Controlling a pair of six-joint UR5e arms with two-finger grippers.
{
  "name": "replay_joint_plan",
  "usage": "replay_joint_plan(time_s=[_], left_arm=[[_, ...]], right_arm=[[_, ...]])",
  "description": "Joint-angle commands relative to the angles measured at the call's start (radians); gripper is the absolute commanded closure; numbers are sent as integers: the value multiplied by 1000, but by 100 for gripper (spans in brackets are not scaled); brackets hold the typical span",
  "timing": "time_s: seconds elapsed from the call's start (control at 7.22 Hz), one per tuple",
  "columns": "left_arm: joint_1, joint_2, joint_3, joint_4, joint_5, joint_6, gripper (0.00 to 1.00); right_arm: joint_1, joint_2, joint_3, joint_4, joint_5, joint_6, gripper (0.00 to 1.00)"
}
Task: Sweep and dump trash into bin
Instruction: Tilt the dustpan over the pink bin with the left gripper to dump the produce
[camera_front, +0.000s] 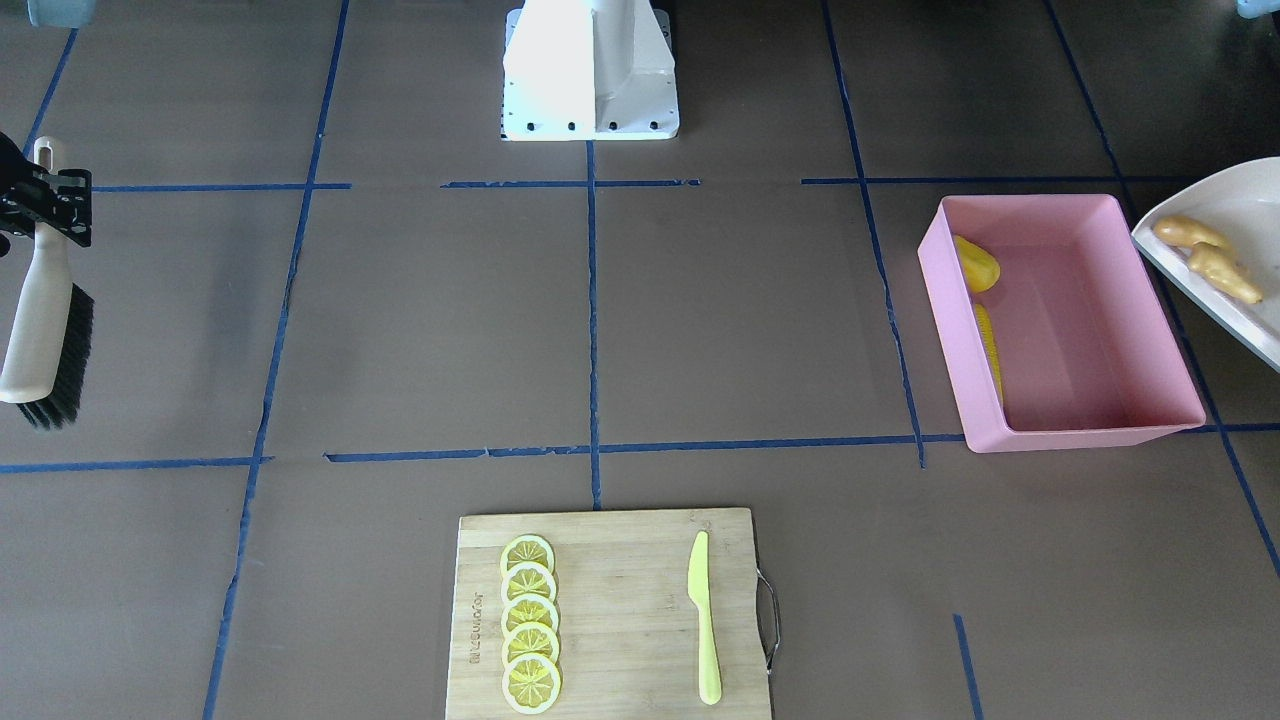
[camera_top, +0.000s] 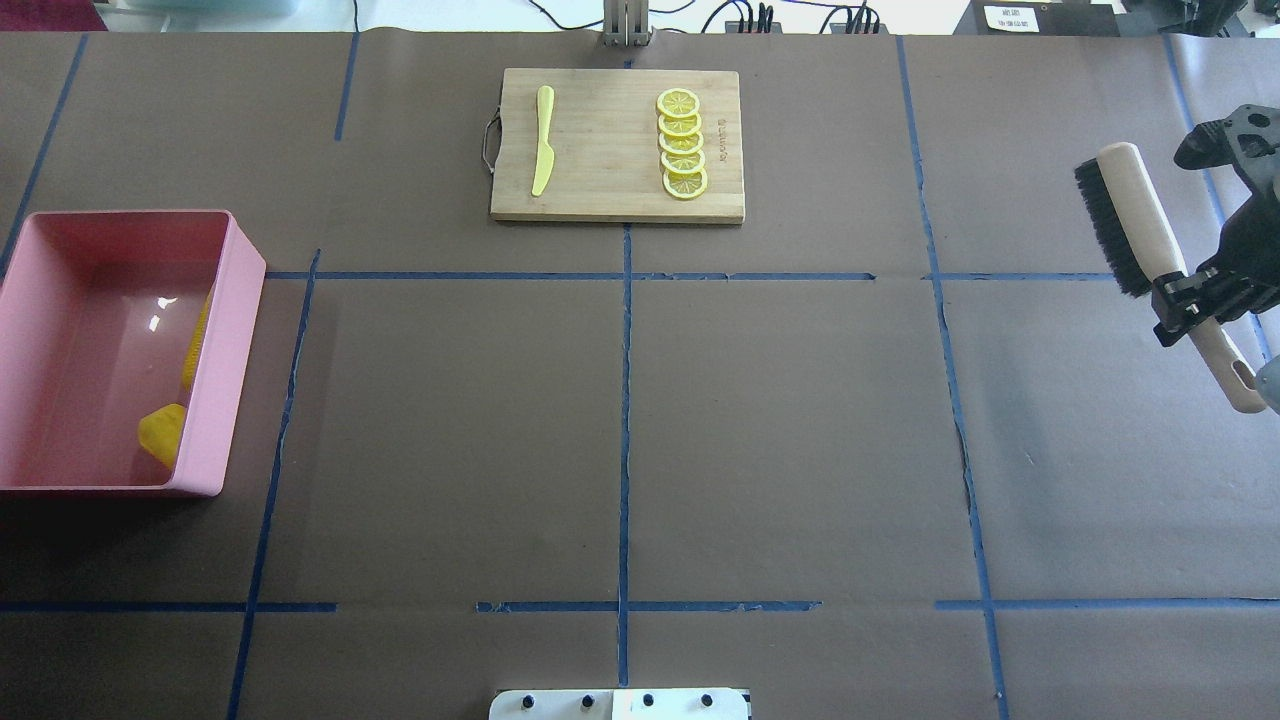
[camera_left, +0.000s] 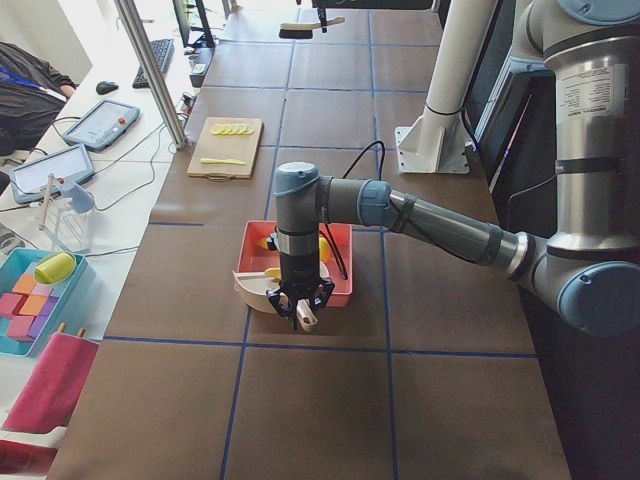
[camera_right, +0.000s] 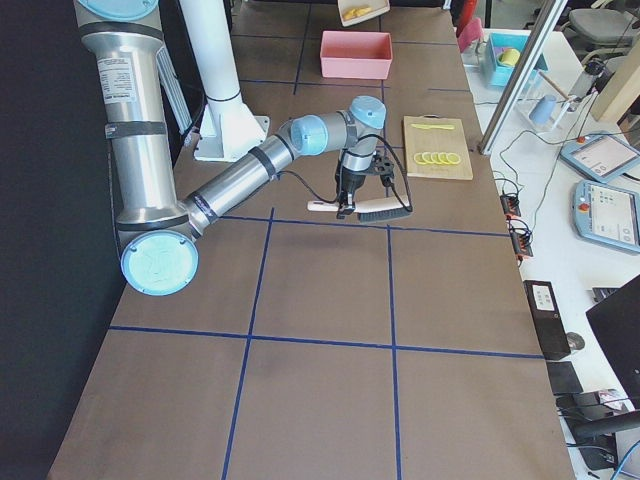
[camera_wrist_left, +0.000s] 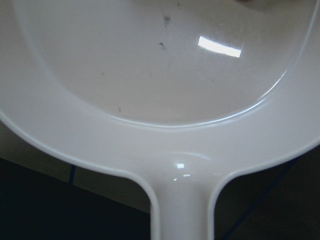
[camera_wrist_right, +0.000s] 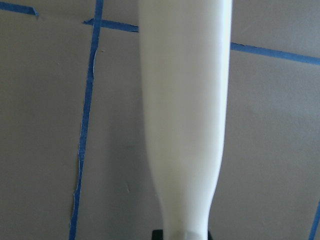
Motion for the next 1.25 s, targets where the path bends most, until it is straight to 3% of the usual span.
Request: replay_joint_plan(time_s=[0.0, 0.55, 1.11], left_arm=[[40, -26, -15, 6, 34, -2, 100], [92, -57, -20, 13, 156, -9, 100], [124, -137, -28, 133, 238, -10, 100]], right_arm=[[0, -3, -4, 0, -1, -1, 100], [0, -17, -4, 0, -1, -11, 100], [0, -25, -10, 0, -2, -25, 100]])
